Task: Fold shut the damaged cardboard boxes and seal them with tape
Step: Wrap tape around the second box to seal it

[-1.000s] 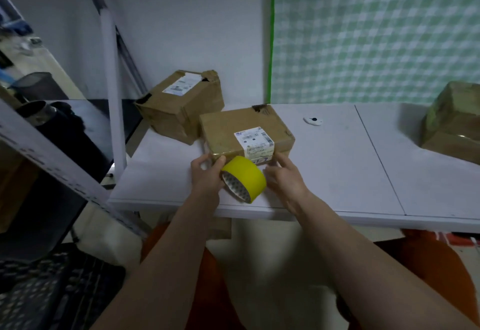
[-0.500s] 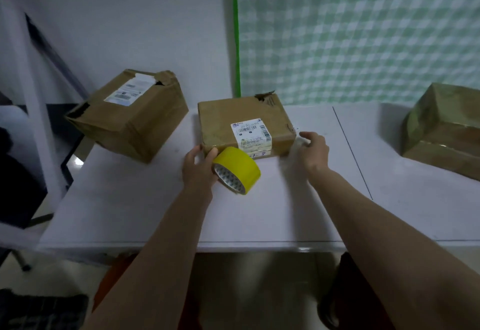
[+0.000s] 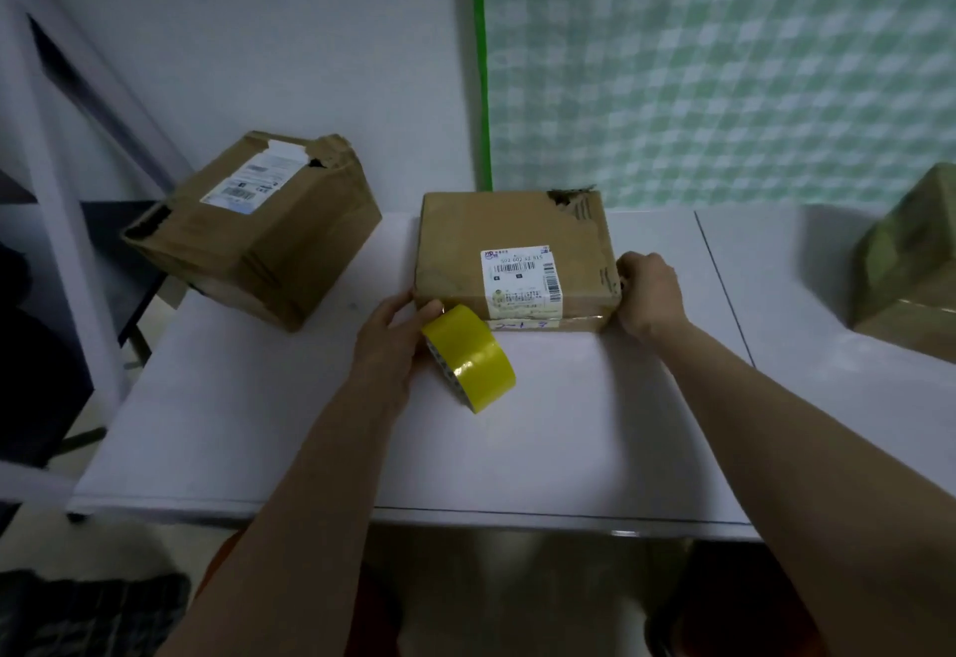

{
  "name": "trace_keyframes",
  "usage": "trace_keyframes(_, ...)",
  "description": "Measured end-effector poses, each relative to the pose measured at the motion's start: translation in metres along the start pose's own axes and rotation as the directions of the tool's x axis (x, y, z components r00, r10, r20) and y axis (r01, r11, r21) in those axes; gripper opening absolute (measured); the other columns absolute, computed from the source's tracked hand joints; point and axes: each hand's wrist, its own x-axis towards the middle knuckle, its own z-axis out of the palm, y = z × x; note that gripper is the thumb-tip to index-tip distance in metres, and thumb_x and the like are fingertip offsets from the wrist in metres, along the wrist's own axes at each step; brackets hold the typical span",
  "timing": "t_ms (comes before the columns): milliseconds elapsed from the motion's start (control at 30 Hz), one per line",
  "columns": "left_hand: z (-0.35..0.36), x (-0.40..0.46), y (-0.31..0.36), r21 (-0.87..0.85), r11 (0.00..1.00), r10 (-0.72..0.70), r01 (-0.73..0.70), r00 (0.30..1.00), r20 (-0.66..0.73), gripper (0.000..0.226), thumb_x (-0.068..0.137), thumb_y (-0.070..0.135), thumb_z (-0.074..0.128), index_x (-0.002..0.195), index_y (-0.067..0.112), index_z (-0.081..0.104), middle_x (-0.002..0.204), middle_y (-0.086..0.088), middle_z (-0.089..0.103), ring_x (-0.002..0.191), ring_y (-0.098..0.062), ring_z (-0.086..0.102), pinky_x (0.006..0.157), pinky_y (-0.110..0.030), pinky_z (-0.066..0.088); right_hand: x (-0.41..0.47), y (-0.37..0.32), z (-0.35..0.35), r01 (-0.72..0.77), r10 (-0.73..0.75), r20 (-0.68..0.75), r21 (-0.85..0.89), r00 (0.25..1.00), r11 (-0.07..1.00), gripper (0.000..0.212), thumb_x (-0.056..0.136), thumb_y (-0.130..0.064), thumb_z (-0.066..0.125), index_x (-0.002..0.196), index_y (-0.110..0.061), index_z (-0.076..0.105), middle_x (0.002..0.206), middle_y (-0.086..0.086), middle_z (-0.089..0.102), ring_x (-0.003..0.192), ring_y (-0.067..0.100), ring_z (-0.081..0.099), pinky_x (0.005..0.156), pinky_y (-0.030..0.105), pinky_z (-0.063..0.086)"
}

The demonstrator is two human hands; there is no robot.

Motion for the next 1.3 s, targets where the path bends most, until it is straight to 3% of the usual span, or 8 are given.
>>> trace_keyframes(133,-0.001,-0.017,-0.009,0.063,0.998,-0.027,0.023,0.997,0.071,0.052,0.081,0.012,0.072,0.130,0.009,0.056,0.118,-0.014,0.066,0.093,-0.024,0.067,0.070,-0.031,0.055,-0.031,0.022,-0.017,-0.226,0.245,-0.014,0.335,0.970,0.915,0.016,0.086,-0.007,0.061,0.100,0.001,0.059,0.092,0.014,0.060,0.085,0.022,0.054,0.071,0.030,0.042)
trace_keyframes(267,-0.001,-0.042,-0.022,0.119,0.993,-0.041,0.022,0.987,0.158,0.046,0.079,0.012,0.075,0.123,0.011,0.062,0.112,-0.011,0.069,0.091,-0.021,0.068,0.077,-0.033,0.057,-0.082,0.025,-0.048,-0.169,0.329,-0.196,0.562,0.924,0.810,0.011,0.084,-0.006,0.065,0.094,-0.004,0.069,0.084,0.010,0.067,0.075,0.014,0.055,0.070,0.028,0.043)
trace_keyframes(433,0.006,-0.071,-0.029,0.177,0.984,-0.012,-0.028,0.975,0.222,0.022,0.081,0.010,0.073,0.103,0.010,0.070,0.098,-0.011,0.072,0.082,-0.017,0.069,0.076,-0.028,0.057,-0.149,-0.028,-0.069,0.137,0.071,-0.296,0.626,0.953,0.768,0.019,0.088,-0.007,0.058,0.098,-0.021,0.068,0.083,-0.011,0.065,0.070,-0.002,0.057,0.069,0.021,0.047)
trace_keyframes(567,0.007,-0.084,-0.022,0.218,0.976,-0.031,0.014,0.997,0.076,0.049,0.070,0.034,0.083,0.106,0.015,0.055,0.101,-0.004,0.065,0.091,-0.019,0.064,0.090,-0.036,0.053,-0.172,-0.047,-0.061,0.024,0.029,-0.051,0.803,0.998,0.596,0.024,0.092,0.001,0.049,0.108,-0.005,0.065,0.080,0.005,0.067,0.062,0.011,0.059,0.061,0.022,0.051)
trace_keyframes(800,0.000,-0.127,-0.029,0.135,0.984,-0.138,0.114,0.972,0.189,0.040,0.081,0.032,0.075,0.106,0.001,0.066,0.103,-0.018,0.069,0.091,-0.028,0.068,0.084,-0.046,0.055,-0.190,-0.058,-0.041,0.010,-0.027,0.007,0.804,1.000,0.594,0.017,0.087,0.004,0.054,0.072,0.000,0.062,0.062,0.012,0.056,0.051,0.011,0.048,0.048,0.020,0.041)
trace_keyframes(1033,-0.007,-0.136,-0.029,0.117,0.990,-0.116,0.083,0.942,0.315,0.017,0.087,0.009,0.068,0.095,0.020,0.058,0.101,-0.003,0.066,0.093,-0.023,0.065,0.080,-0.040,0.054,-0.187,-0.064,-0.014,0.097,-0.110,-0.011,0.570,0.994,0.816,0.018,0.085,-0.018,0.067,0.078,-0.004,0.058,0.074,0.014,0.065,0.066,0.025,0.058,0.066,0.041,0.051)
trace_keyframes(1167,-0.013,-0.134,-0.026,0.184,0.981,-0.131,0.069,0.926,0.354,0.041,0.084,0.016,0.072,0.120,0.018,0.054,0.114,-0.006,0.065,0.100,-0.022,0.065,0.084,-0.038,0.054,-0.187,-0.068,-0.010,0.195,-0.217,0.001,0.433,0.976,0.880,0.016,0.087,-0.021,0.066,0.082,-0.008,0.059,0.078,0.005,0.063,0.075,0.019,0.055,0.068,0.030,0.044)
trace_keyframes(1300,-0.018,-0.131,-0.023,0.250,0.968,-0.093,-0.008,0.916,0.390,0.037,0.081,0.015,0.075,0.114,0.023,0.059,0.115,-0.004,0.066,0.095,-0.021,0.065,0.081,-0.038,0.054,-0.186,-0.069,-0.008,0.307,-0.315,-0.028,0.315,0.949,0.898,0.009,0.088,-0.016,0.065,0.089,-0.007,0.062,0.081,0.006,0.067,0.079,0.022,0.059,0.072,0.033,0.045)
